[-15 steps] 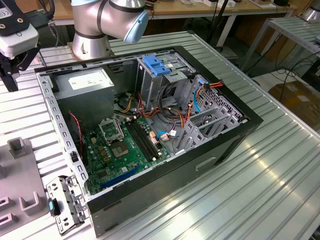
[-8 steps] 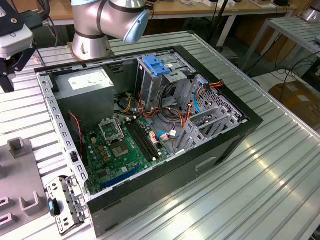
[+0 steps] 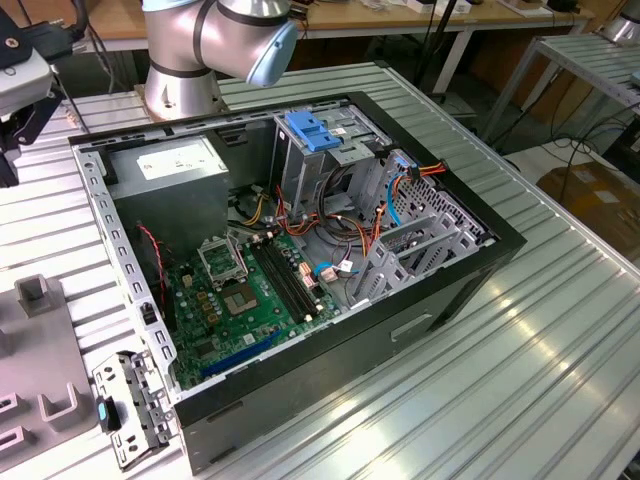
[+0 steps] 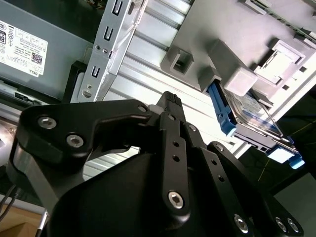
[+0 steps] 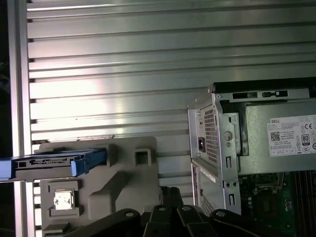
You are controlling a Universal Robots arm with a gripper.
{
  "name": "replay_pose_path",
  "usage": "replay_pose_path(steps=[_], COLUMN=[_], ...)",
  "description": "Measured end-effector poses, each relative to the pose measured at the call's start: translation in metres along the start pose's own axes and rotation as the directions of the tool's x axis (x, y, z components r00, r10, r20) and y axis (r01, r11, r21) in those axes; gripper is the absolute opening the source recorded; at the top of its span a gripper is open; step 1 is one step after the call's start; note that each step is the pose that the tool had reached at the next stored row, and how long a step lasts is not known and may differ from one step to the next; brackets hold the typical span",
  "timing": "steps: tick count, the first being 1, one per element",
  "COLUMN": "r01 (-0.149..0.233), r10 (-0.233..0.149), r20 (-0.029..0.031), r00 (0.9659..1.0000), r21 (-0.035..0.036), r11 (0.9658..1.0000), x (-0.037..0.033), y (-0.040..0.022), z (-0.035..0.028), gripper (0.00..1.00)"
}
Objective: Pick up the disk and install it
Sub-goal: 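Reach for the disk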
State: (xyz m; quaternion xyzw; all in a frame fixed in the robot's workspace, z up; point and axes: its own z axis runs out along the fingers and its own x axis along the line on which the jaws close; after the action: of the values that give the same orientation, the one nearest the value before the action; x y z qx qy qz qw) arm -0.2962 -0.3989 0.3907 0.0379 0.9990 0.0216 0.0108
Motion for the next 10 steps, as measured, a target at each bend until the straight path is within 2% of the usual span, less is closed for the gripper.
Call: replay_pose_path(steps=[10], r01=[0.0], r10=[0.0], r20=[-0.0003], r00=[1.0], r21=[0.0001], r11=[1.0], x=[0.0096], y=[-0.0007], z=[-0.0001], gripper=[0.11])
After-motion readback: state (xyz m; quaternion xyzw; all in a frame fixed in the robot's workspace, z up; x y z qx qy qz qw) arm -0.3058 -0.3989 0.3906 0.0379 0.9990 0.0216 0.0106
